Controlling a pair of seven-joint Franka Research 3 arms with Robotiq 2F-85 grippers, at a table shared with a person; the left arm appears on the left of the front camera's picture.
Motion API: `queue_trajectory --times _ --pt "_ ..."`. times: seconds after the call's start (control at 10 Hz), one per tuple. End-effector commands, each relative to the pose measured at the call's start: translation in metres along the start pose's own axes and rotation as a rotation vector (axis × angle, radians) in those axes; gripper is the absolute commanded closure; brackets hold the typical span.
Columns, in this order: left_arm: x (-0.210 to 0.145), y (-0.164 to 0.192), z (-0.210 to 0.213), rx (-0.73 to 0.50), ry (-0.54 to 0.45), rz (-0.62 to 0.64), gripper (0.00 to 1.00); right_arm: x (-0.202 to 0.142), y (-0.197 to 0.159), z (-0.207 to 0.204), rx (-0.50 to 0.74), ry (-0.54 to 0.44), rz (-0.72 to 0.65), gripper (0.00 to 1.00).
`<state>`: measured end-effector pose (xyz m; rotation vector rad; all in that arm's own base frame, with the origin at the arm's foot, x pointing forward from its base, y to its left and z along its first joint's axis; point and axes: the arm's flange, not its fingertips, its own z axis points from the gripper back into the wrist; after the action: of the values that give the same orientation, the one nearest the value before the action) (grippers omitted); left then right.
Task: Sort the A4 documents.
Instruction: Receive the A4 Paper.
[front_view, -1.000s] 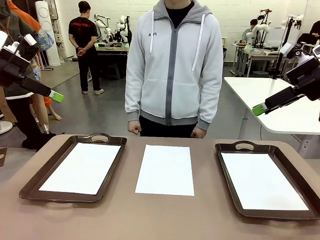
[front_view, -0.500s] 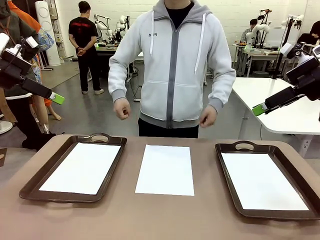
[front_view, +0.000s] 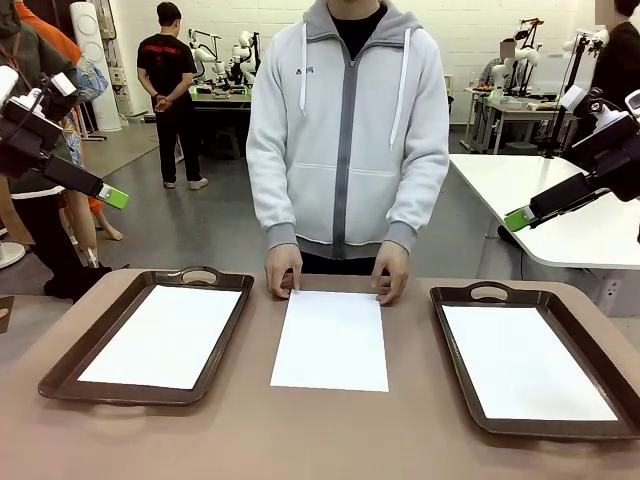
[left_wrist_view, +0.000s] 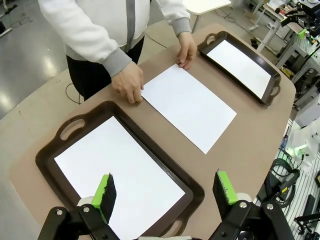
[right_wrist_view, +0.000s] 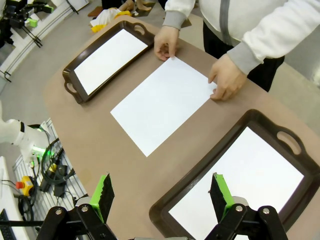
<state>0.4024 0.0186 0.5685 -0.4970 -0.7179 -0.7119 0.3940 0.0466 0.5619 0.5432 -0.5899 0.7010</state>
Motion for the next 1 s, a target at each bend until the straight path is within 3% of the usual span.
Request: queue_trajectory --times 0.0,0.9 --pt "0.0001 -0.0011 -0.0007 0.008 -0.002 -0.002 0.00 -0.0004 -0.0004 -0.0011 0.002 0.001 -0.002 0.00" --pt "0.0001 -0.0011 -0.0007 0.008 -0.002 -0.002 0.00 -0.0004 -0.0004 -0.0011 0.002 0.001 -0.002 0.00"
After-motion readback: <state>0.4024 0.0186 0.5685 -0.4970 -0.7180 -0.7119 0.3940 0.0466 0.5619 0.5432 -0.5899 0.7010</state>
